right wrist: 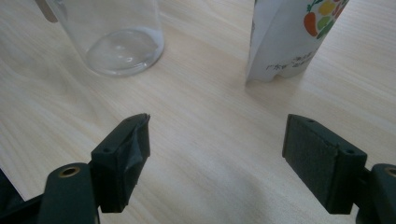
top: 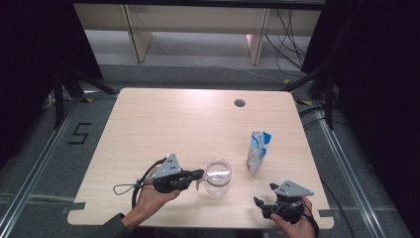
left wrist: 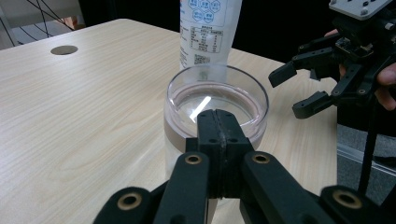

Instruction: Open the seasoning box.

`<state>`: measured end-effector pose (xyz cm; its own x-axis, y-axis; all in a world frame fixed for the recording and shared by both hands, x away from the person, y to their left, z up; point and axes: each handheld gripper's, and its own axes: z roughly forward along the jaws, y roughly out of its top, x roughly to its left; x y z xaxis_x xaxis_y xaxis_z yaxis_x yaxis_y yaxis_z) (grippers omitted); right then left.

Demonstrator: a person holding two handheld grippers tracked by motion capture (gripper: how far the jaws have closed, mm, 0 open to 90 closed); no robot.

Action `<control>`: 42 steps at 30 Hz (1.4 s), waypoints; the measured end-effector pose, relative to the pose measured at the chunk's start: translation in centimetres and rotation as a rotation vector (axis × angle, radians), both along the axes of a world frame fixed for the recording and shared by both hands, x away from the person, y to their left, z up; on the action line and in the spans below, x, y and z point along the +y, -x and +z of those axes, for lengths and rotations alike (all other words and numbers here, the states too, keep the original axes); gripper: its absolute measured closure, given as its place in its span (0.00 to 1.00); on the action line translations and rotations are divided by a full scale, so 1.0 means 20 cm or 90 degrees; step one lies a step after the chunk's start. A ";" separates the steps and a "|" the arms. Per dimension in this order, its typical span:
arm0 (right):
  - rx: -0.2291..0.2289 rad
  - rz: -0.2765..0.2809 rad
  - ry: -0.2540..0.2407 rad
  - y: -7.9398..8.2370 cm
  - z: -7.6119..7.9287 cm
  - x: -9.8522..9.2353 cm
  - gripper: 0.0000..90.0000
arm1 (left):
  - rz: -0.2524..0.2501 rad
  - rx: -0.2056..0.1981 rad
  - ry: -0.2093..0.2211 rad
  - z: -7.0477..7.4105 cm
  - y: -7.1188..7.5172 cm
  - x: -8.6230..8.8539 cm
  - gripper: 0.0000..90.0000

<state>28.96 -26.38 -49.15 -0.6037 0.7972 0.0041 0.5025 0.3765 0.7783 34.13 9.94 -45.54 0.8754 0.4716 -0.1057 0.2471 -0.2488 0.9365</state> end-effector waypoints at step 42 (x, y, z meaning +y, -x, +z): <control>-0.130 0.129 -0.092 -0.11 0.11 0.24 0.97 | 0.004 -0.026 -0.005 -0.02 0.02 0.00 0.99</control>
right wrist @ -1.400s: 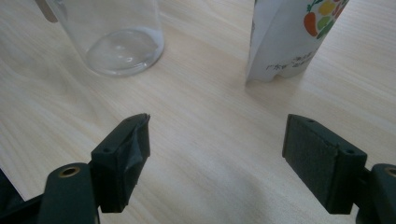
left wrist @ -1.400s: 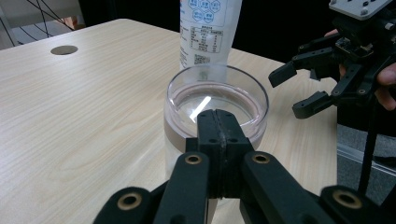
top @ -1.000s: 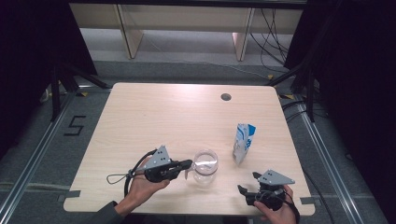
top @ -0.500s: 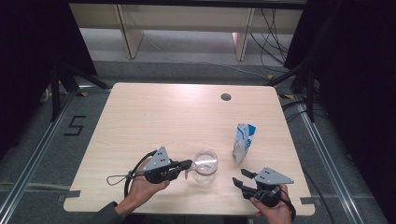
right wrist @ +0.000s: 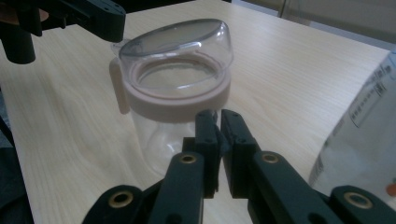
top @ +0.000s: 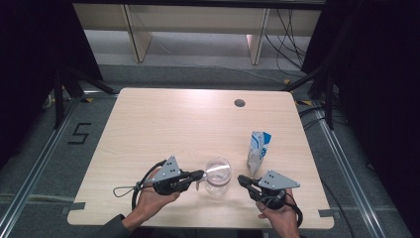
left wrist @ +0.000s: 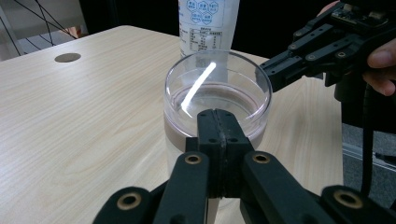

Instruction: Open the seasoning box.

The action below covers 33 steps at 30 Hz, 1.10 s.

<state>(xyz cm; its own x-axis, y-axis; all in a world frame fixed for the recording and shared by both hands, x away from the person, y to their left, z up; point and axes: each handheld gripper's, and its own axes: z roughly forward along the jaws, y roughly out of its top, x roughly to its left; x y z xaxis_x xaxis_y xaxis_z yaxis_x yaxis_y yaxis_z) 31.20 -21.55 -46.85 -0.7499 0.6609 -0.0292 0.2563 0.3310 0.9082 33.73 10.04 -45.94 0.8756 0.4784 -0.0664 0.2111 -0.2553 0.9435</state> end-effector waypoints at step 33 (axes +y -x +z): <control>-0.006 0.032 0.000 -0.05 0.05 0.09 1.00 | -0.011 0.001 0.010 -0.01 0.00 0.01 0.90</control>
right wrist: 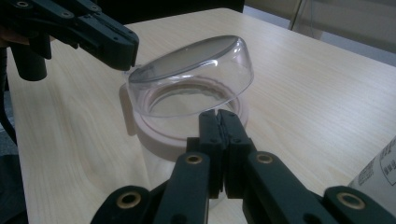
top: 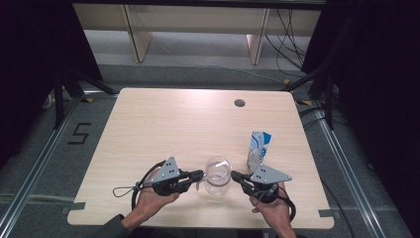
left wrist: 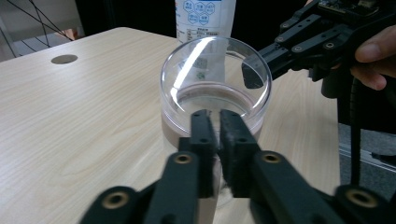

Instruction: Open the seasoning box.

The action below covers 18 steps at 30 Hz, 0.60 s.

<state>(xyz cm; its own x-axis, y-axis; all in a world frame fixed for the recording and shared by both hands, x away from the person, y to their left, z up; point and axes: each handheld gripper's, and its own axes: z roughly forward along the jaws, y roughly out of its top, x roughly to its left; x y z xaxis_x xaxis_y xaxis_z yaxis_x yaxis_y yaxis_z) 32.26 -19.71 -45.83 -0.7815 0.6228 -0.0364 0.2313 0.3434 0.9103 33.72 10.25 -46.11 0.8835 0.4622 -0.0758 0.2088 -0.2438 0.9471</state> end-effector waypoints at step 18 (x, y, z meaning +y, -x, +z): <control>-0.045 0.007 -0.020 0.02 0.10 0.08 0.98 | 0.023 0.050 -0.052 -0.05 0.04 0.14 0.33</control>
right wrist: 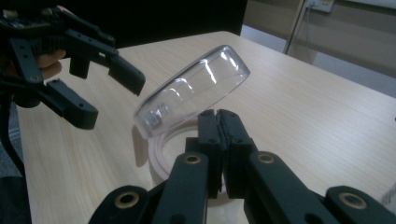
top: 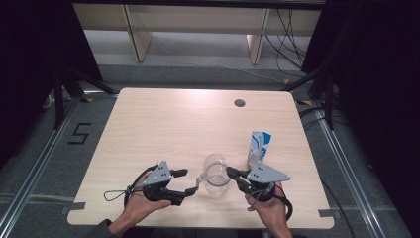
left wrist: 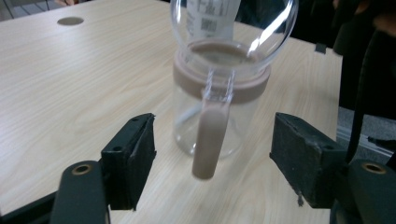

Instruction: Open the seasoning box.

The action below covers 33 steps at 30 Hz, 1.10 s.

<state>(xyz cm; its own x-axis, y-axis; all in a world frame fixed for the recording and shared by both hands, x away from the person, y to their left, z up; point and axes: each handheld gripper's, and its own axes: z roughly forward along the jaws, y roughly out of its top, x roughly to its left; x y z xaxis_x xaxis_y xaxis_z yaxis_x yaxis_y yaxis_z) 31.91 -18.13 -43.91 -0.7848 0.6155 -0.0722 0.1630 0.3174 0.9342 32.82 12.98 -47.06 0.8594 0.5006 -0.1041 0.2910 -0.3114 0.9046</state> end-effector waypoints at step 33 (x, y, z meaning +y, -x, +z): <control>-0.047 0.030 -0.002 0.07 0.08 0.13 0.87 | 0.065 0.026 -0.012 -0.09 0.00 0.15 0.26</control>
<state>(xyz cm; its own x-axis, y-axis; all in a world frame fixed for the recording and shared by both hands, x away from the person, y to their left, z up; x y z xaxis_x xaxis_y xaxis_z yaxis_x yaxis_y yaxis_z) 30.50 -15.53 -42.34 -0.8053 0.5787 -0.1288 0.0792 0.3203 0.9440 32.76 15.99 -48.90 0.7988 0.5880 -0.1276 0.3587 -0.2950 0.8856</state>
